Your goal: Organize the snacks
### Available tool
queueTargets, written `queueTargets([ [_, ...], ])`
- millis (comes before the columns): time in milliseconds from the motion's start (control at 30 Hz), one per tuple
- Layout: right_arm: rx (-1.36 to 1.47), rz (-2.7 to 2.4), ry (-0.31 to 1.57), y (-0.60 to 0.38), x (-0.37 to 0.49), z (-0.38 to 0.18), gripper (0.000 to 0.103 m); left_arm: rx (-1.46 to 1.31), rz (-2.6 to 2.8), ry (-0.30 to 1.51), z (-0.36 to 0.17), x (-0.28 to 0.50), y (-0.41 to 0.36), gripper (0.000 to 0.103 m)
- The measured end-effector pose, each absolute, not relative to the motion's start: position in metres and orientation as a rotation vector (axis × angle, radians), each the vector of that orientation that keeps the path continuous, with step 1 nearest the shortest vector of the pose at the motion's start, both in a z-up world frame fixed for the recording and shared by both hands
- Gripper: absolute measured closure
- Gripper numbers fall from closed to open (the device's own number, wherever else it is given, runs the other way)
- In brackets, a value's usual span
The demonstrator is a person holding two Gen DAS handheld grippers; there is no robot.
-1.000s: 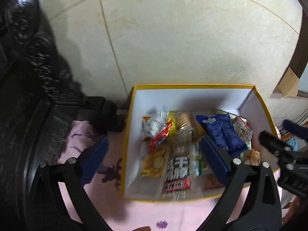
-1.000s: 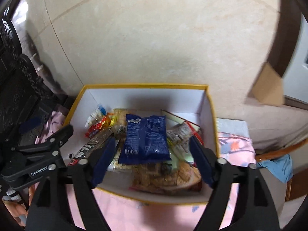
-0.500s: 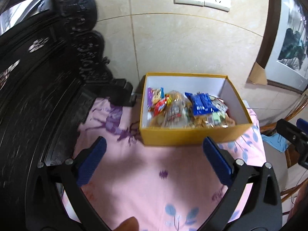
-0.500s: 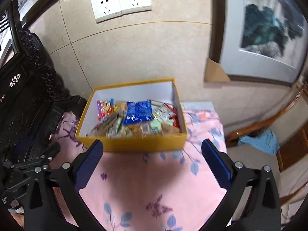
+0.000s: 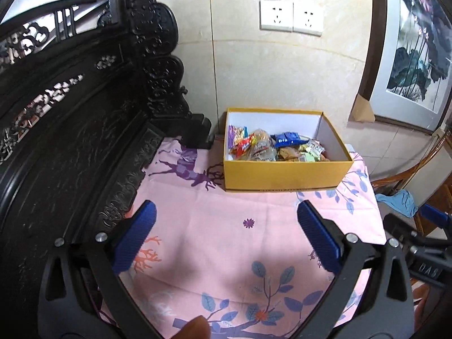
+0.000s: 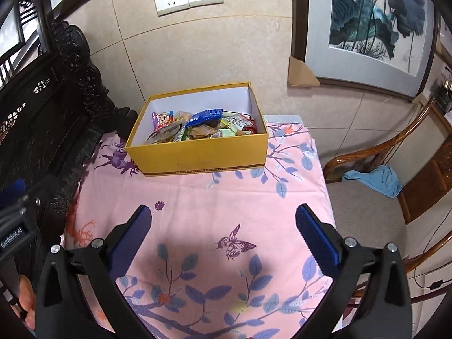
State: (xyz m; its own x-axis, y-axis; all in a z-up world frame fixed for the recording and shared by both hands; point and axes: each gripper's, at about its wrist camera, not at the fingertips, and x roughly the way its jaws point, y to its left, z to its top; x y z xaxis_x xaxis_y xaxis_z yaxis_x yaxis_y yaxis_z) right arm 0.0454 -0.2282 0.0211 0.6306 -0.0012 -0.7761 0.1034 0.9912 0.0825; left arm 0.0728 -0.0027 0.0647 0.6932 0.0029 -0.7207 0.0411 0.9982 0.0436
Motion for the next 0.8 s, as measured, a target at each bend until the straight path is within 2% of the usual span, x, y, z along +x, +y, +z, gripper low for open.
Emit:
queueTargets([
  [800, 0.042, -0.101, 0.834, -0.204, 0.026, 0.039, 0.001, 0.087, -0.02, 0.776, 0.078, 0.06, -0.013, 0.002],
])
